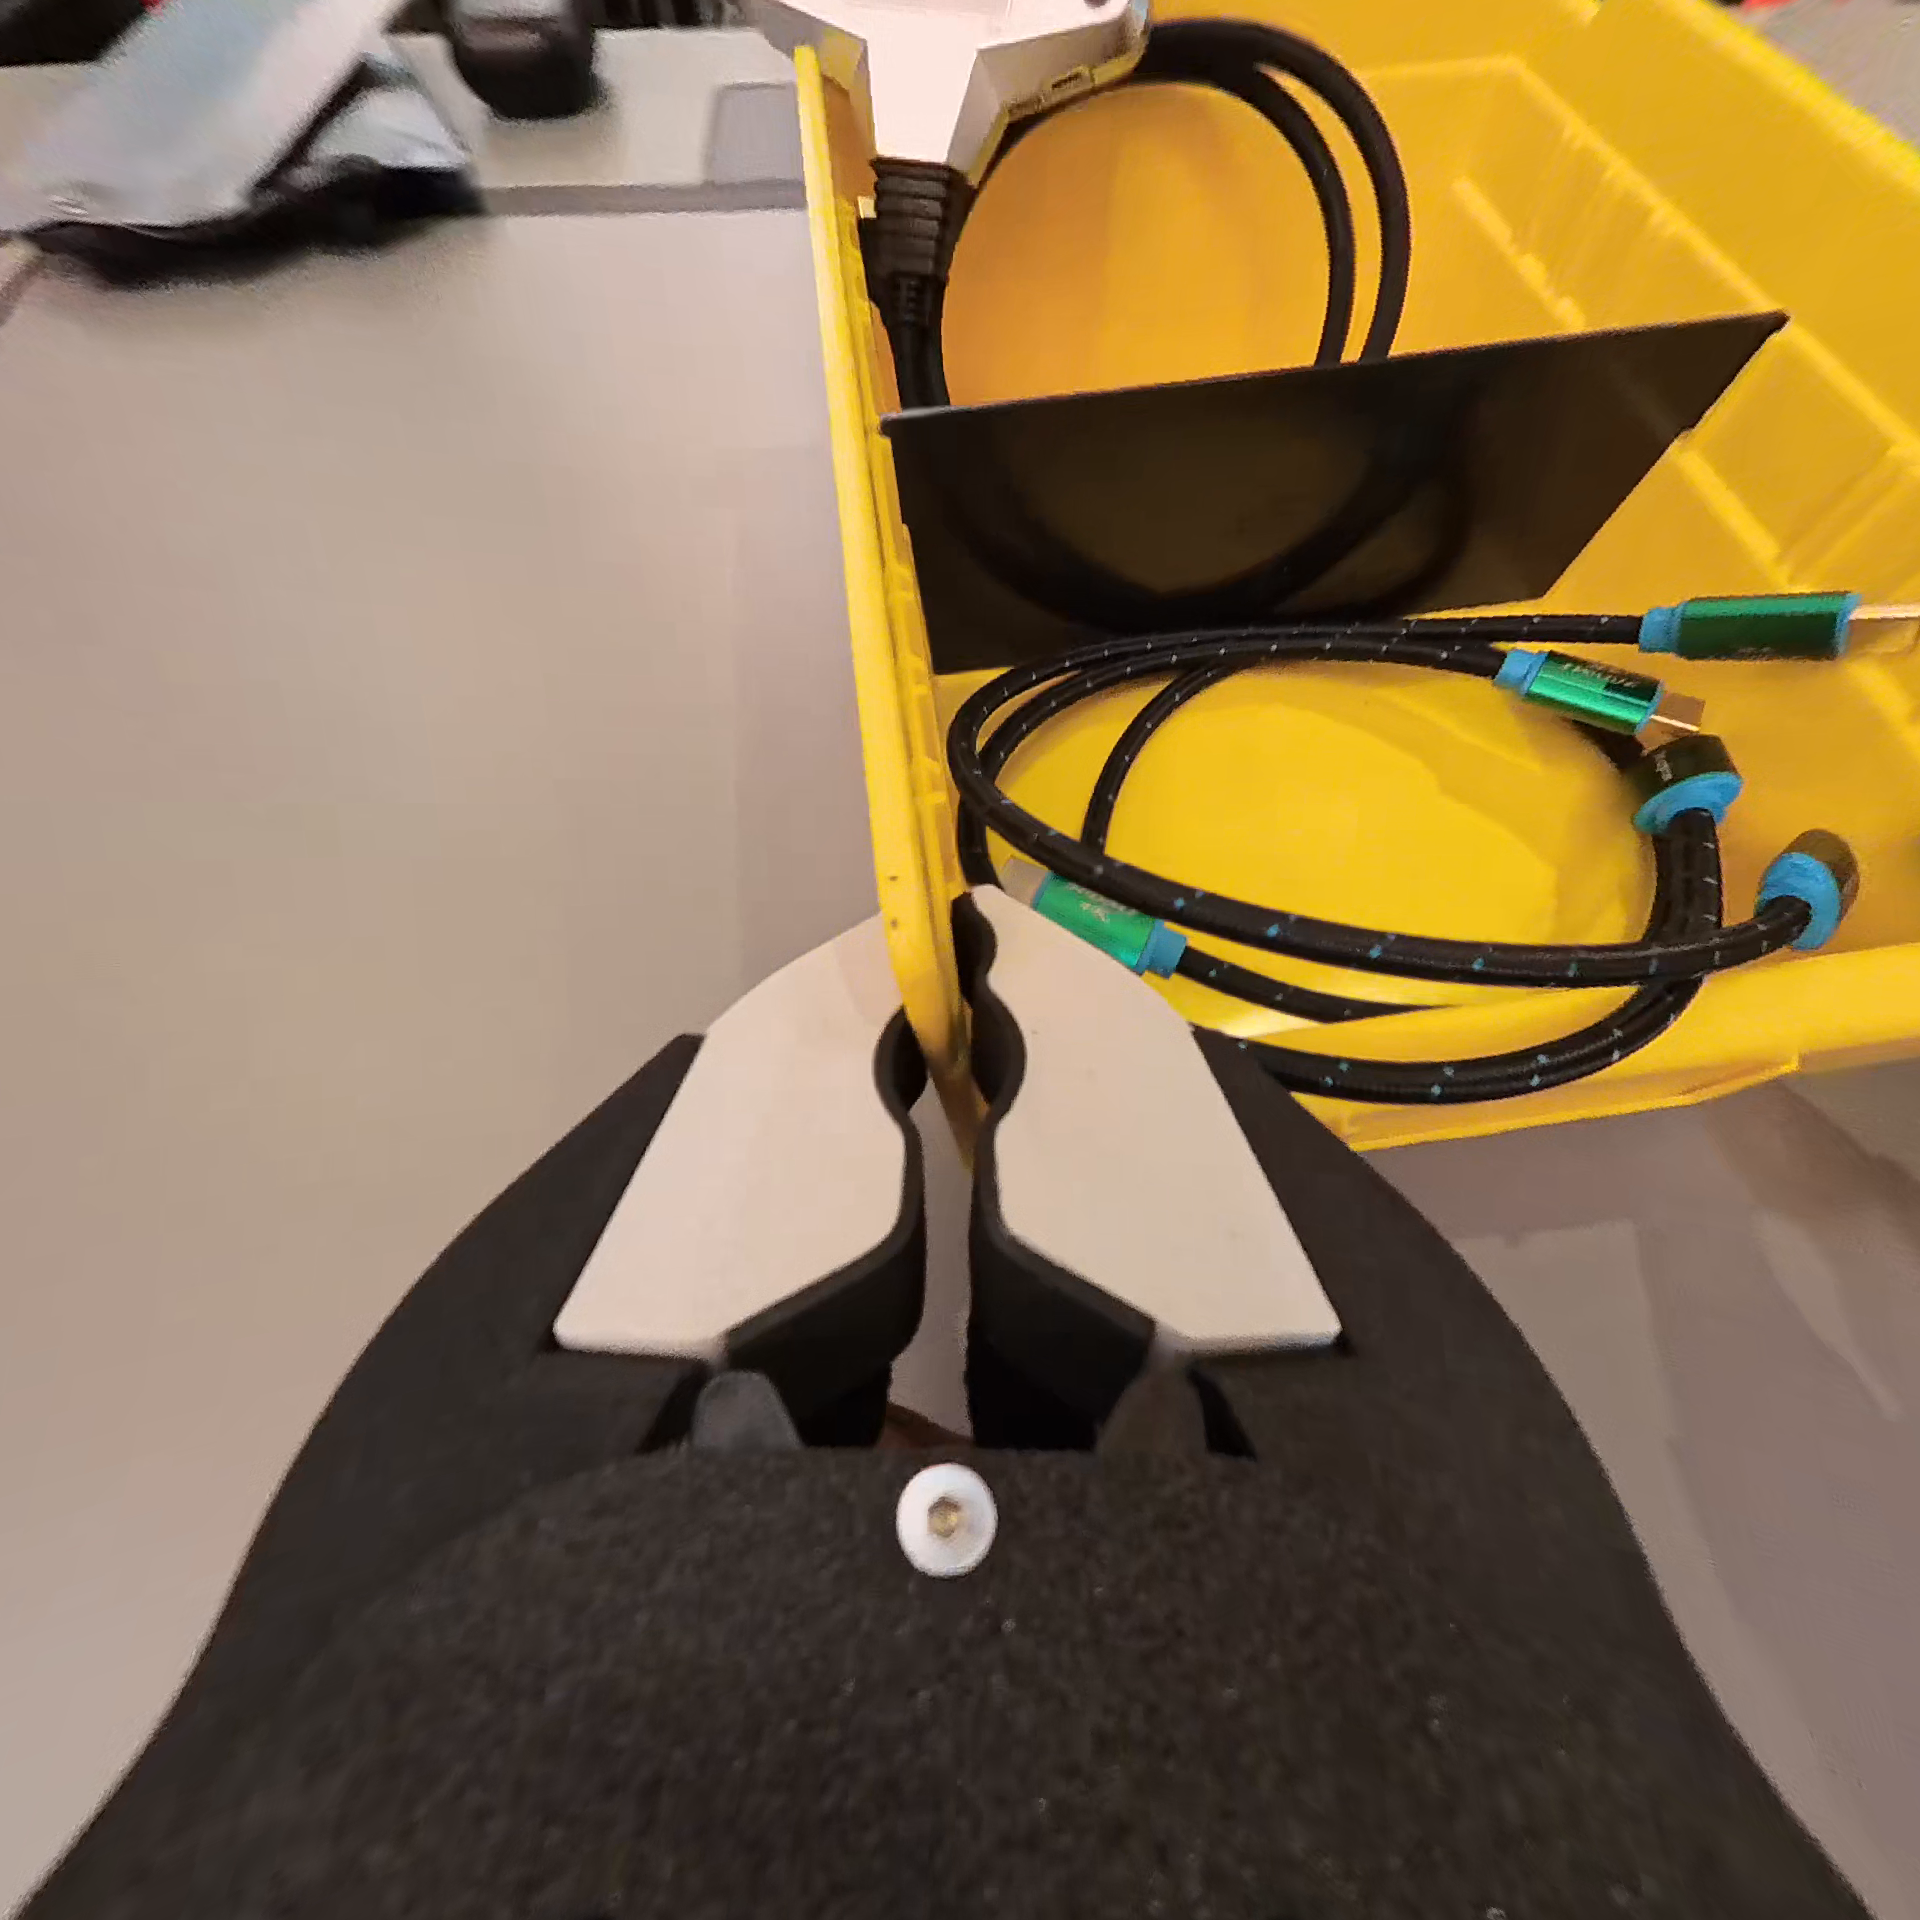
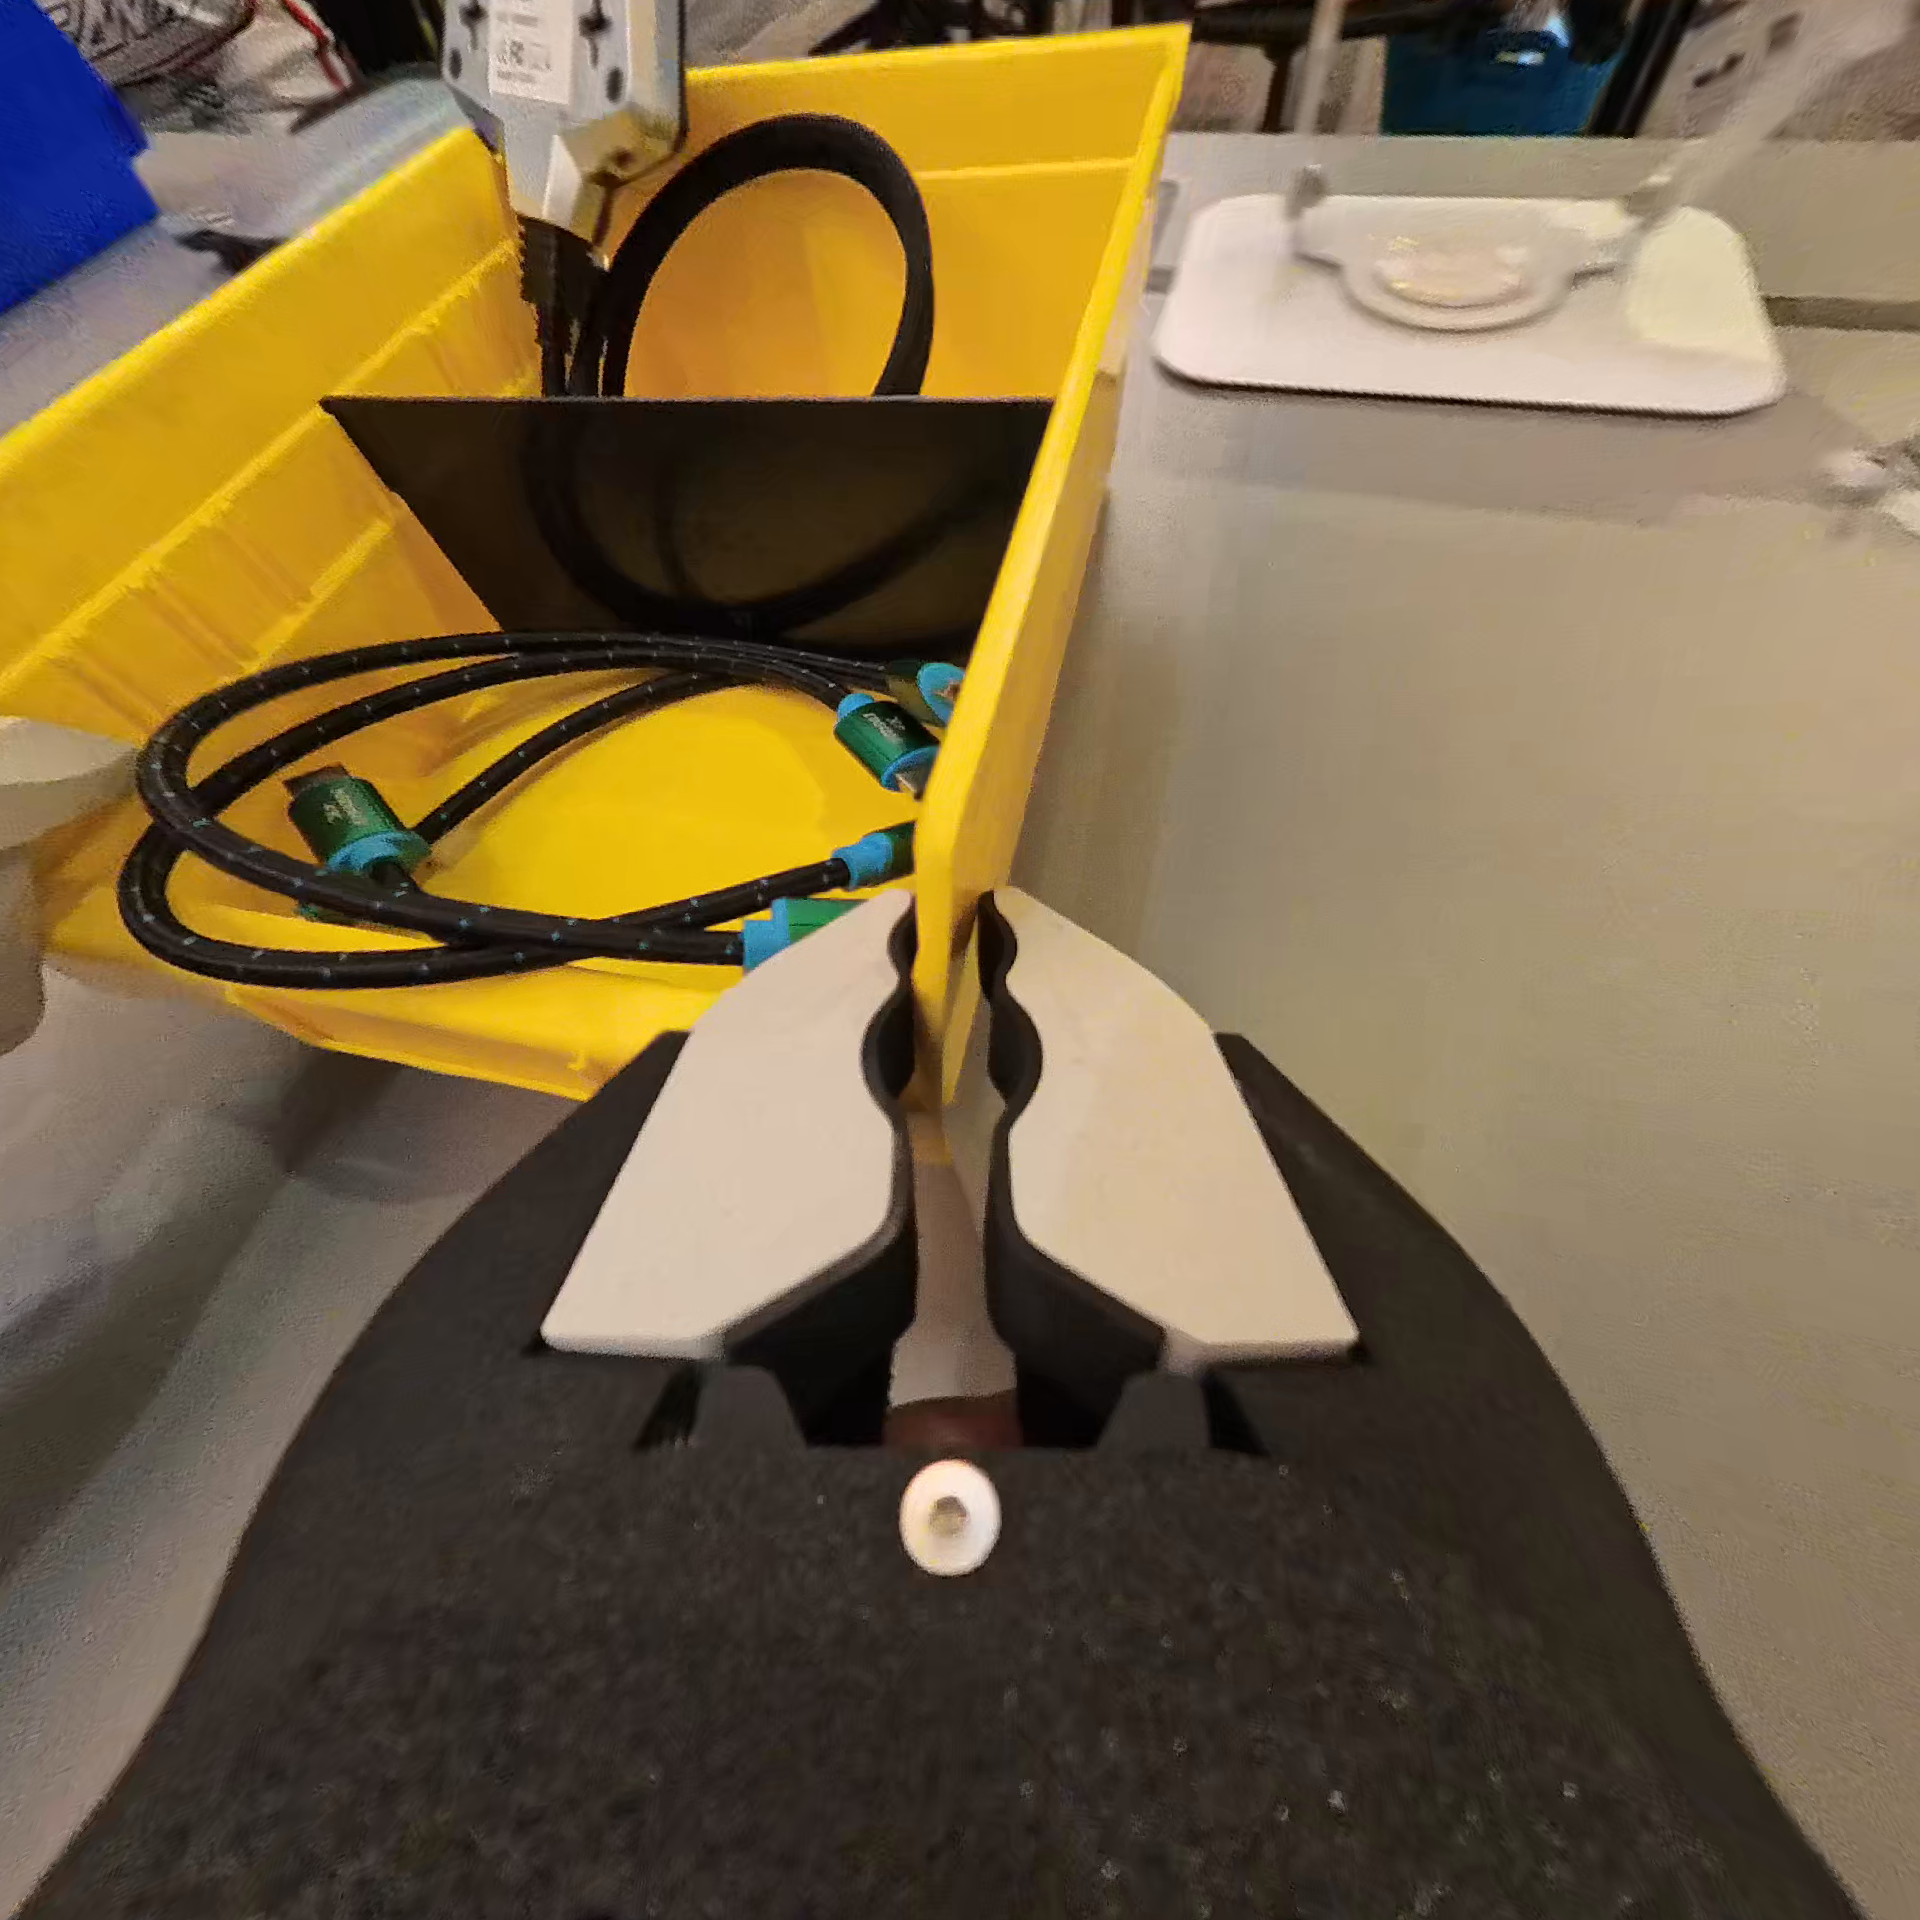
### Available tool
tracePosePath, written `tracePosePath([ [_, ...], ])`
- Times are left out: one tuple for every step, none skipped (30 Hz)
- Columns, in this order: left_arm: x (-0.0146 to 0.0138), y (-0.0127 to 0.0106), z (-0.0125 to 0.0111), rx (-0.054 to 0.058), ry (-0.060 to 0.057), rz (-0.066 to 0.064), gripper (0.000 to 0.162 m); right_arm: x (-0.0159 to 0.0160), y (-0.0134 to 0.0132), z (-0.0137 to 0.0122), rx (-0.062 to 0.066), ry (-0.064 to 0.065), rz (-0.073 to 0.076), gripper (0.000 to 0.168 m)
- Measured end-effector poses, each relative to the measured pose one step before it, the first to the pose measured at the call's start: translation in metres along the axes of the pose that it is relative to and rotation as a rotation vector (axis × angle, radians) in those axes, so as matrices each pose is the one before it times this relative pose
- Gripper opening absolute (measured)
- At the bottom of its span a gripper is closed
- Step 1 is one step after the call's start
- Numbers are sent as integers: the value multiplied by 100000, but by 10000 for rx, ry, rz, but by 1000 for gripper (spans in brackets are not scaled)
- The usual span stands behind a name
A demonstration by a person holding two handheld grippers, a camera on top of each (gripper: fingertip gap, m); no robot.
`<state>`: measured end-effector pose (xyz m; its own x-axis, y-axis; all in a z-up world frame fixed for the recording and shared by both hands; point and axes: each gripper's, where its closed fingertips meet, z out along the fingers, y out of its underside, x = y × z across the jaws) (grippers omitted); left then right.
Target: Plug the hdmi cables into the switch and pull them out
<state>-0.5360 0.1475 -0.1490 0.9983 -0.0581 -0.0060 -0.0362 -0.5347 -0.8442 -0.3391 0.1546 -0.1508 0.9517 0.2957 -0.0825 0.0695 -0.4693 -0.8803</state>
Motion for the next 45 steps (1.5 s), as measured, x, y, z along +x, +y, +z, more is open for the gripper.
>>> tracePosePath([
  [-1516, -51, 69, 29, -200, 85, 2, -1305, -56, 954, -107, -94, -46, 7],
  [-1347, 201, 206, -177, -220, 222, 2, -1168, 169, 925, -186, -87, -69, 7],
  [-1198, 32, 185, -31, -232, 173, 2, -1100, 122, 720, -57, -132, -10, 7],
  [-997, 112, 251, -9, -107, -255, 2, -932, 212, 582, -13, -95, -22, 7],
  [-831, 103, 264, 49, 51, -617, 2, -899, -240, 331, 239, -163, -197, 8],
  [-651, 80, 135, 12, 165, -763, 2, -782, -22, 177, -10, -248, -322, 10],
  [-488, -50, -52, 71, 172, -719, 4, -764, 50, -21, -58, -461, -185, 12],
  [-418, 22, -114, 53, 103, -382, 5, -785, 108, -204, -79, -672, 53, 15],
  [-457, 52, -136, 83, -47, -112, 11, -634, 204, -475, -156, -686, 213, 16],
  [-482, 95, -168, 75, -182, -9, 21, -317, 240, -759, -195, -517, 267, 20],
  [-265, 205, -201, -24, -129, 70, 26, -50, 270, -1040, -197, -394, 136, 22],
  [-176, 190, -260, -29, -129, 147, 28, -86, 252, -1236, -133, -476, -23, 22],
  [-229, 105, -255, 50, -215, 184, 30, -101, 306, -1411, -79, -544, -157, 24],
  [-23, 88, -235, 49, -114, 224, 30, 209, 409, -1547, -51, -371, -242, 26],
  [16, 52, -283, 50, -105, 229, 27, 669, 531, -1638, -39, -123, -315, 28],
  [-85, -1, -323, 83, -187, 201, 27, 1212, 548, -1704, 30, 166, -338, 29],
  [-65, 29, -307, 63, -176, 132, 27, 1739, 524, -1794, 104, 408, -382, 31],
  [-16, 66, -300, 61, -115, 64, 26, 2141, 462, -1868, 186, 553, -371, 33],
  [-3, 88, -218, 56, -73, 62, 25, 2492, 383, -1917, 252, 661, -315, 35],
  [8, 46, -83, 40, -40, 40, 25, 3245, 263, -2029, 287, 1051, -227, 37],
  [129, -49, 58, 30, 53, 38, 22, 3912, 30, -2046, 391, 1383, -102, 38],
  [115, -160, 165, 34, 39, 31, 21, 3861, -69, -1876, 360, 1239, 44, 38],
  [137, -249, 253, 64, 21, 53, 18, 3380, -23, -1613, 237, 919, 179, 37],
  [217, -195, 300, 26, 45, 81, 15, 2965, 194, -1311, 103, 764, 242, 37],
  [257, -126, 275, -24, 40, 57, 10, 2502, 561, -895, -83, 635, 287, 36],
  [154, -98, 210, -3, -65, -23, 7, 1796, 881, -326, -240, 387, 349, 35],
  [-96, -68, 139, 46, -200, 1, 7, 1064, 1058, 233, -384, 124, 364, 35],
  [-62, -28, 69, 22, -118, -2, 7, 667, 1011, 708, -389, 57, 278, 35],
  [-113, -33, 79, -4, -79, -151, 7, 720, 831, 1035, -302, 237, 63, 33],
  [-155, -26, 67, -26, -28, -251, 7, 447, 688, 1193, -340, 187, -140, 24],
  [-250, -40, 96, -9, -116, -259, 8, -258, 509, 1043, -440, -213, -270, 14],
  [-304, -63, 112, 48, -224, 81, 8, -267, 264, 678, -415, -268, -315, 6],
  [-244, -50, 119, 6, -182, 338, 9, 152, -215, 368, -44, 39, -135, 4],
  [-157, -39, 95, -16, -9, 213, 9, 283, -155, 336, 37, 114, -190, 3],
  [-128, -19, 59, -8, 126, -116, 9, 184, -142, 285, 56, 17, -168, 3],
  [-85, -35, 65, 3, 191, -272, 8, 116, -107, 228, -25, -52, -133, 4],
  [-90, -37, 70, 7, 173, -40, 8, 40, -80, 171, -58, -80, -69, 5],
  [-216, -43, 79, -11, 24, 117, 8, 29, -89, 158, -13, -51, -85, 5],
  [-279, -48, 97, -2, -48, 91, 8, 139, -41, 91, -34, 64, -93, 5],
  [-242, -32, 101, -40, -25, -94, 9, 114, -10, 47, -13, 84, -27, 5],
  [-140, -54, 95, -28, 50, -161, 9, -18, -27, 1, 42, 24, 60, 5],
  [-59, -37, 63, -22, 111, -72, 9, -131, -55, -148, 55, -49, 89, 9],
  [-38, 17, -27, -107, 106, -67, 8, -315, -82, -347, 67, -154, 55, 20],
  [-72, 17, -109, -101, -6, -311, 9, -499, -92, -573, 94, -298, -47, 32],
  [-100, -176, -308, -2, -126, -336, 11, -561, -151, -794, 205, -434, -45, 40],
])
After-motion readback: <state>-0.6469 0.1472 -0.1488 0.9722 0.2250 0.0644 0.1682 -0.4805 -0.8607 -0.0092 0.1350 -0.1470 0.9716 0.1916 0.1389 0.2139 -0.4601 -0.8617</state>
